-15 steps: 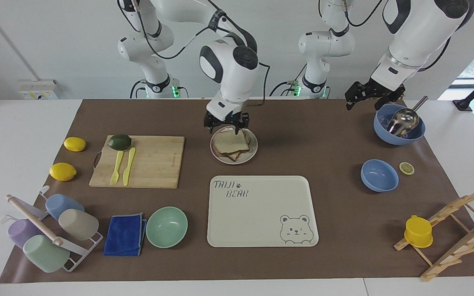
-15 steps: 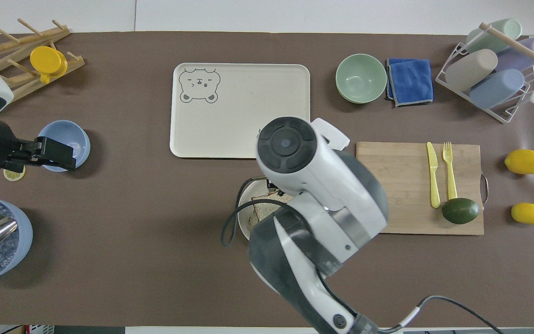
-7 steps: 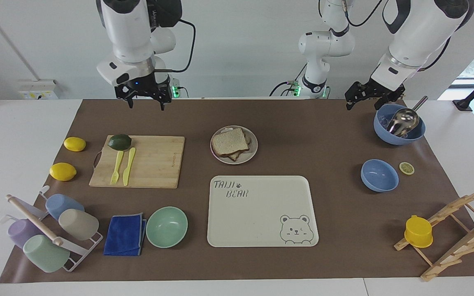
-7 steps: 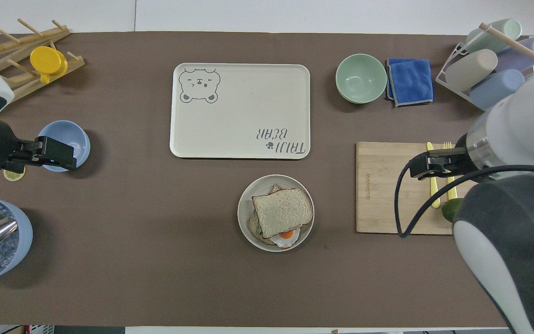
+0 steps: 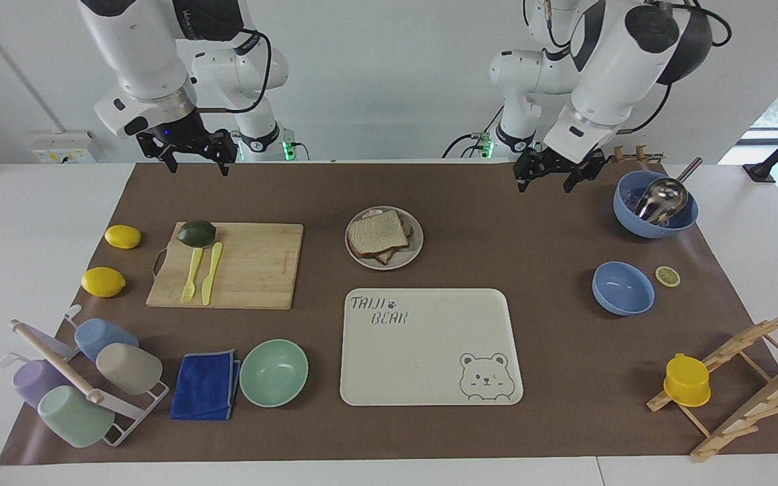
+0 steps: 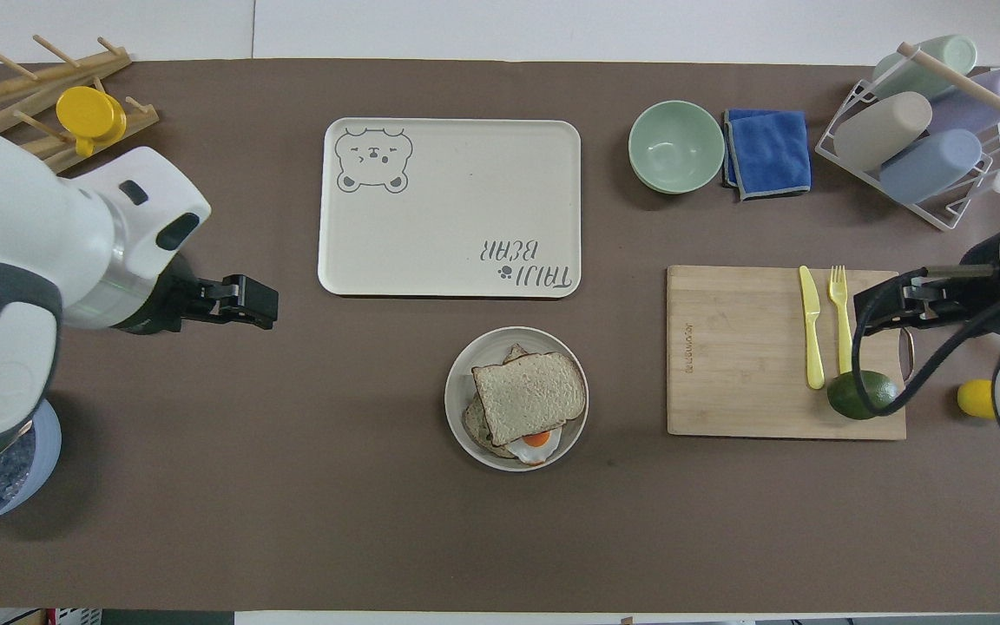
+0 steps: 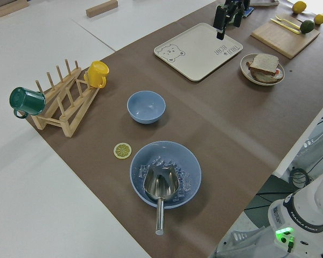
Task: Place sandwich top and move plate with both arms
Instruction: 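Reach the left gripper to the white plate rim and grasp it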
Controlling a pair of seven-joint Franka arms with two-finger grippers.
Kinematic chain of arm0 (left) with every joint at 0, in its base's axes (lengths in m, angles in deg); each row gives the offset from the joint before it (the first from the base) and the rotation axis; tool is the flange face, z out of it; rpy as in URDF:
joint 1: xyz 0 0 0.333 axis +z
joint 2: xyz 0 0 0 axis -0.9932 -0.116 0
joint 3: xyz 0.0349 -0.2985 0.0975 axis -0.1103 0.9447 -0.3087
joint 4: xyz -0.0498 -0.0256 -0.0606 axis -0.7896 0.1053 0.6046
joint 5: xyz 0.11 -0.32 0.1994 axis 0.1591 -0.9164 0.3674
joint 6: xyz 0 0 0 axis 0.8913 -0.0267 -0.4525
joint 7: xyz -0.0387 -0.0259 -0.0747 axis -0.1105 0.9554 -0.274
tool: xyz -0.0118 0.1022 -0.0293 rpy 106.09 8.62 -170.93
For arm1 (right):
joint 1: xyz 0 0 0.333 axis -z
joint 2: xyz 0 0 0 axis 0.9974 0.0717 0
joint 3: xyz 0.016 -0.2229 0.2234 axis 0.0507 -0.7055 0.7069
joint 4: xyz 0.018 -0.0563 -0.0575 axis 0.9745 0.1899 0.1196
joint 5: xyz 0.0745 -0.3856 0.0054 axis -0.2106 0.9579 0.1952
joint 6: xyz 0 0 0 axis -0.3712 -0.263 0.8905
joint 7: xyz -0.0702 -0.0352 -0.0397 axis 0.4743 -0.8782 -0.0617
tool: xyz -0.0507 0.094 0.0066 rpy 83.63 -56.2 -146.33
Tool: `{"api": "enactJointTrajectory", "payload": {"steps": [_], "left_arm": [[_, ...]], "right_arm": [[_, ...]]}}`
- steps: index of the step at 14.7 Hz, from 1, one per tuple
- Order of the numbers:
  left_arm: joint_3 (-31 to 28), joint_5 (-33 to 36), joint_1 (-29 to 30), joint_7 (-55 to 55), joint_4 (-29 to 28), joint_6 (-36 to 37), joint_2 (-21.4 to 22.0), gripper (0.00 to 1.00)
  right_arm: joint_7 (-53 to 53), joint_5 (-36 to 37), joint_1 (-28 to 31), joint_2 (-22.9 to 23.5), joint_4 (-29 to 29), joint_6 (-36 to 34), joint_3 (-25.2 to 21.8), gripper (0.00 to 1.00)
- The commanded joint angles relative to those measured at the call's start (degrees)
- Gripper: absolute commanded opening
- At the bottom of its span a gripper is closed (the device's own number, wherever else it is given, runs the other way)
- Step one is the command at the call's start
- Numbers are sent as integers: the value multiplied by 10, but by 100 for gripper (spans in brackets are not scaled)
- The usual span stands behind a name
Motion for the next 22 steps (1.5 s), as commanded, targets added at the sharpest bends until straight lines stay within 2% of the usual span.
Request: {"api": "enactJointTrajectory", "payload": {"steps": [1,4,9,14,16,18,20,22], "left_arm": [[-9,-10,-33,-7,-80,-76,3,100],[-8,-11,-79,-40,-147,-201,-28,100],[-8,-43,-140,-51,-219,-354,-74,100],[-8,-75,-156,-63,-230,-361,-86,100],[-8,-105,-168,-69,-231,-362,-92,97],[-8,-112,-180,-103,-236,-363,-92,88],[-8,-129,-181,-109,-240,-365,-91,83],[-8,-135,-182,-123,-240,-372,-92,73]], "right_arm": [[15,-13,13,0,-2,3,4,100],[16,-10,7,26,-37,-4,1,100],[22,-11,-22,21,-28,-10,-40,100],[30,1,-19,32,-34,-9,-41,100],[48,-1,-8,28,-30,-8,-41,100],[98,-2,7,27,-29,-9,-42,100],[106,-2,0,20,-17,-11,-57,100],[105,-2,18,19,-19,-6,-47,100]]}}
